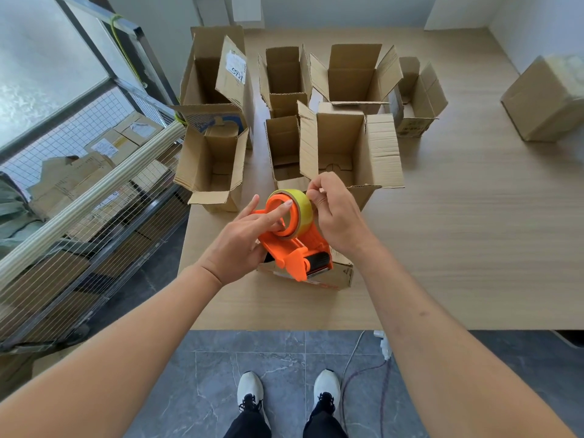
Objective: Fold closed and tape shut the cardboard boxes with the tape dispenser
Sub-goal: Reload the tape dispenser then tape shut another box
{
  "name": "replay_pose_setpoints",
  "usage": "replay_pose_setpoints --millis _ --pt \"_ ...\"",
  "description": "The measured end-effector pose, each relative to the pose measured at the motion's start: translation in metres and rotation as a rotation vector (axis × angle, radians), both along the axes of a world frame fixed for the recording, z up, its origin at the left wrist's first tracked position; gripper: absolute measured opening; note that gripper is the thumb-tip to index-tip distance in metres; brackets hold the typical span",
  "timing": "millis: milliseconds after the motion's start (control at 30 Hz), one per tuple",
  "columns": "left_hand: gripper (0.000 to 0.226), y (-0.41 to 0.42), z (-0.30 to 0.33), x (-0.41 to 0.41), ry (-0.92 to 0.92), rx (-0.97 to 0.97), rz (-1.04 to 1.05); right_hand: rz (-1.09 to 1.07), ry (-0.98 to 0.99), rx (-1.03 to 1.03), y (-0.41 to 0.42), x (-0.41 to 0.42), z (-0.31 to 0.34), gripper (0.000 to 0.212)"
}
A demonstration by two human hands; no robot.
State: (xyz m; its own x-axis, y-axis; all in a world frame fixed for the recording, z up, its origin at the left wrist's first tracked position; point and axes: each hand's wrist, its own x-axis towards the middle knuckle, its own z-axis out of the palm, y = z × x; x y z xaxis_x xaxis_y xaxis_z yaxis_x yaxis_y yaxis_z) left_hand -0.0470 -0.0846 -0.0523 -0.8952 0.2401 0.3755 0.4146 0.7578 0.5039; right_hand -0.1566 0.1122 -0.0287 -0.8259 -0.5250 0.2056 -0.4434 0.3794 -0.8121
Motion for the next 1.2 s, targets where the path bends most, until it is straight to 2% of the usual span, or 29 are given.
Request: replay_pose_setpoints --millis 67,167,300,367,467,600,667,733,867,933,1067,1200 --pt "0.068 -0.003 0.005 0.002 -0.008 0.017 0.020 -0.031 -0.039 -0.060 0.003 0.004 0.005 0.013" --pt "0.073 -0.012 0.011 0.007 -0.027 0.037 0.110 -0.006 -0.189 -0.135 0.009 0.011 0.012 0.013" --pt "0.072 -0.012 0.027 0.011 -0.010 -0.007 0.073 0.008 -0.395 -0.260 0.012 0.019 0.022 0.010" --pt "0.069 -0.009 0.034 0.013 -0.005 -0.024 0.054 -0.016 -0.393 -0.290 0.012 0.023 0.027 0.013" --pt "0.066 -0.006 0.044 0.017 -0.014 -0.070 -0.007 -0.130 -0.256 -0.230 0.016 0.027 0.030 0.024" --pt "0.062 -0.008 0.054 0.023 -0.046 -0.125 -0.109 -0.187 -0.314 -0.219 0.025 0.034 0.033 0.038" --pt "0.063 -0.009 0.057 0.025 -0.059 -0.134 -0.148 -0.197 -0.342 -0.239 0.028 0.041 0.032 0.020" --pt "0.064 -0.008 0.057 0.026 -0.056 -0.150 -0.159 -0.235 -0.377 -0.296 0.030 0.049 0.030 0.012" --pt "0.061 -0.015 0.052 0.030 -0.068 -0.177 -0.085 -0.336 -0.459 -0.476 0.039 0.060 0.027 0.015" --pt "0.059 -0.020 0.051 0.030 -0.103 -0.199 -0.039 -0.344 -0.451 -0.489 0.042 0.063 0.028 0.016" --pt "0.053 -0.018 0.053 0.024 -0.153 -0.213 -0.072 -0.383 -0.444 -0.552 0.044 0.067 0.028 0.010" --pt "0.053 -0.014 0.059 0.018 -0.243 -0.237 -0.085 -0.480 -0.510 -0.614 0.045 0.075 0.025 0.007"
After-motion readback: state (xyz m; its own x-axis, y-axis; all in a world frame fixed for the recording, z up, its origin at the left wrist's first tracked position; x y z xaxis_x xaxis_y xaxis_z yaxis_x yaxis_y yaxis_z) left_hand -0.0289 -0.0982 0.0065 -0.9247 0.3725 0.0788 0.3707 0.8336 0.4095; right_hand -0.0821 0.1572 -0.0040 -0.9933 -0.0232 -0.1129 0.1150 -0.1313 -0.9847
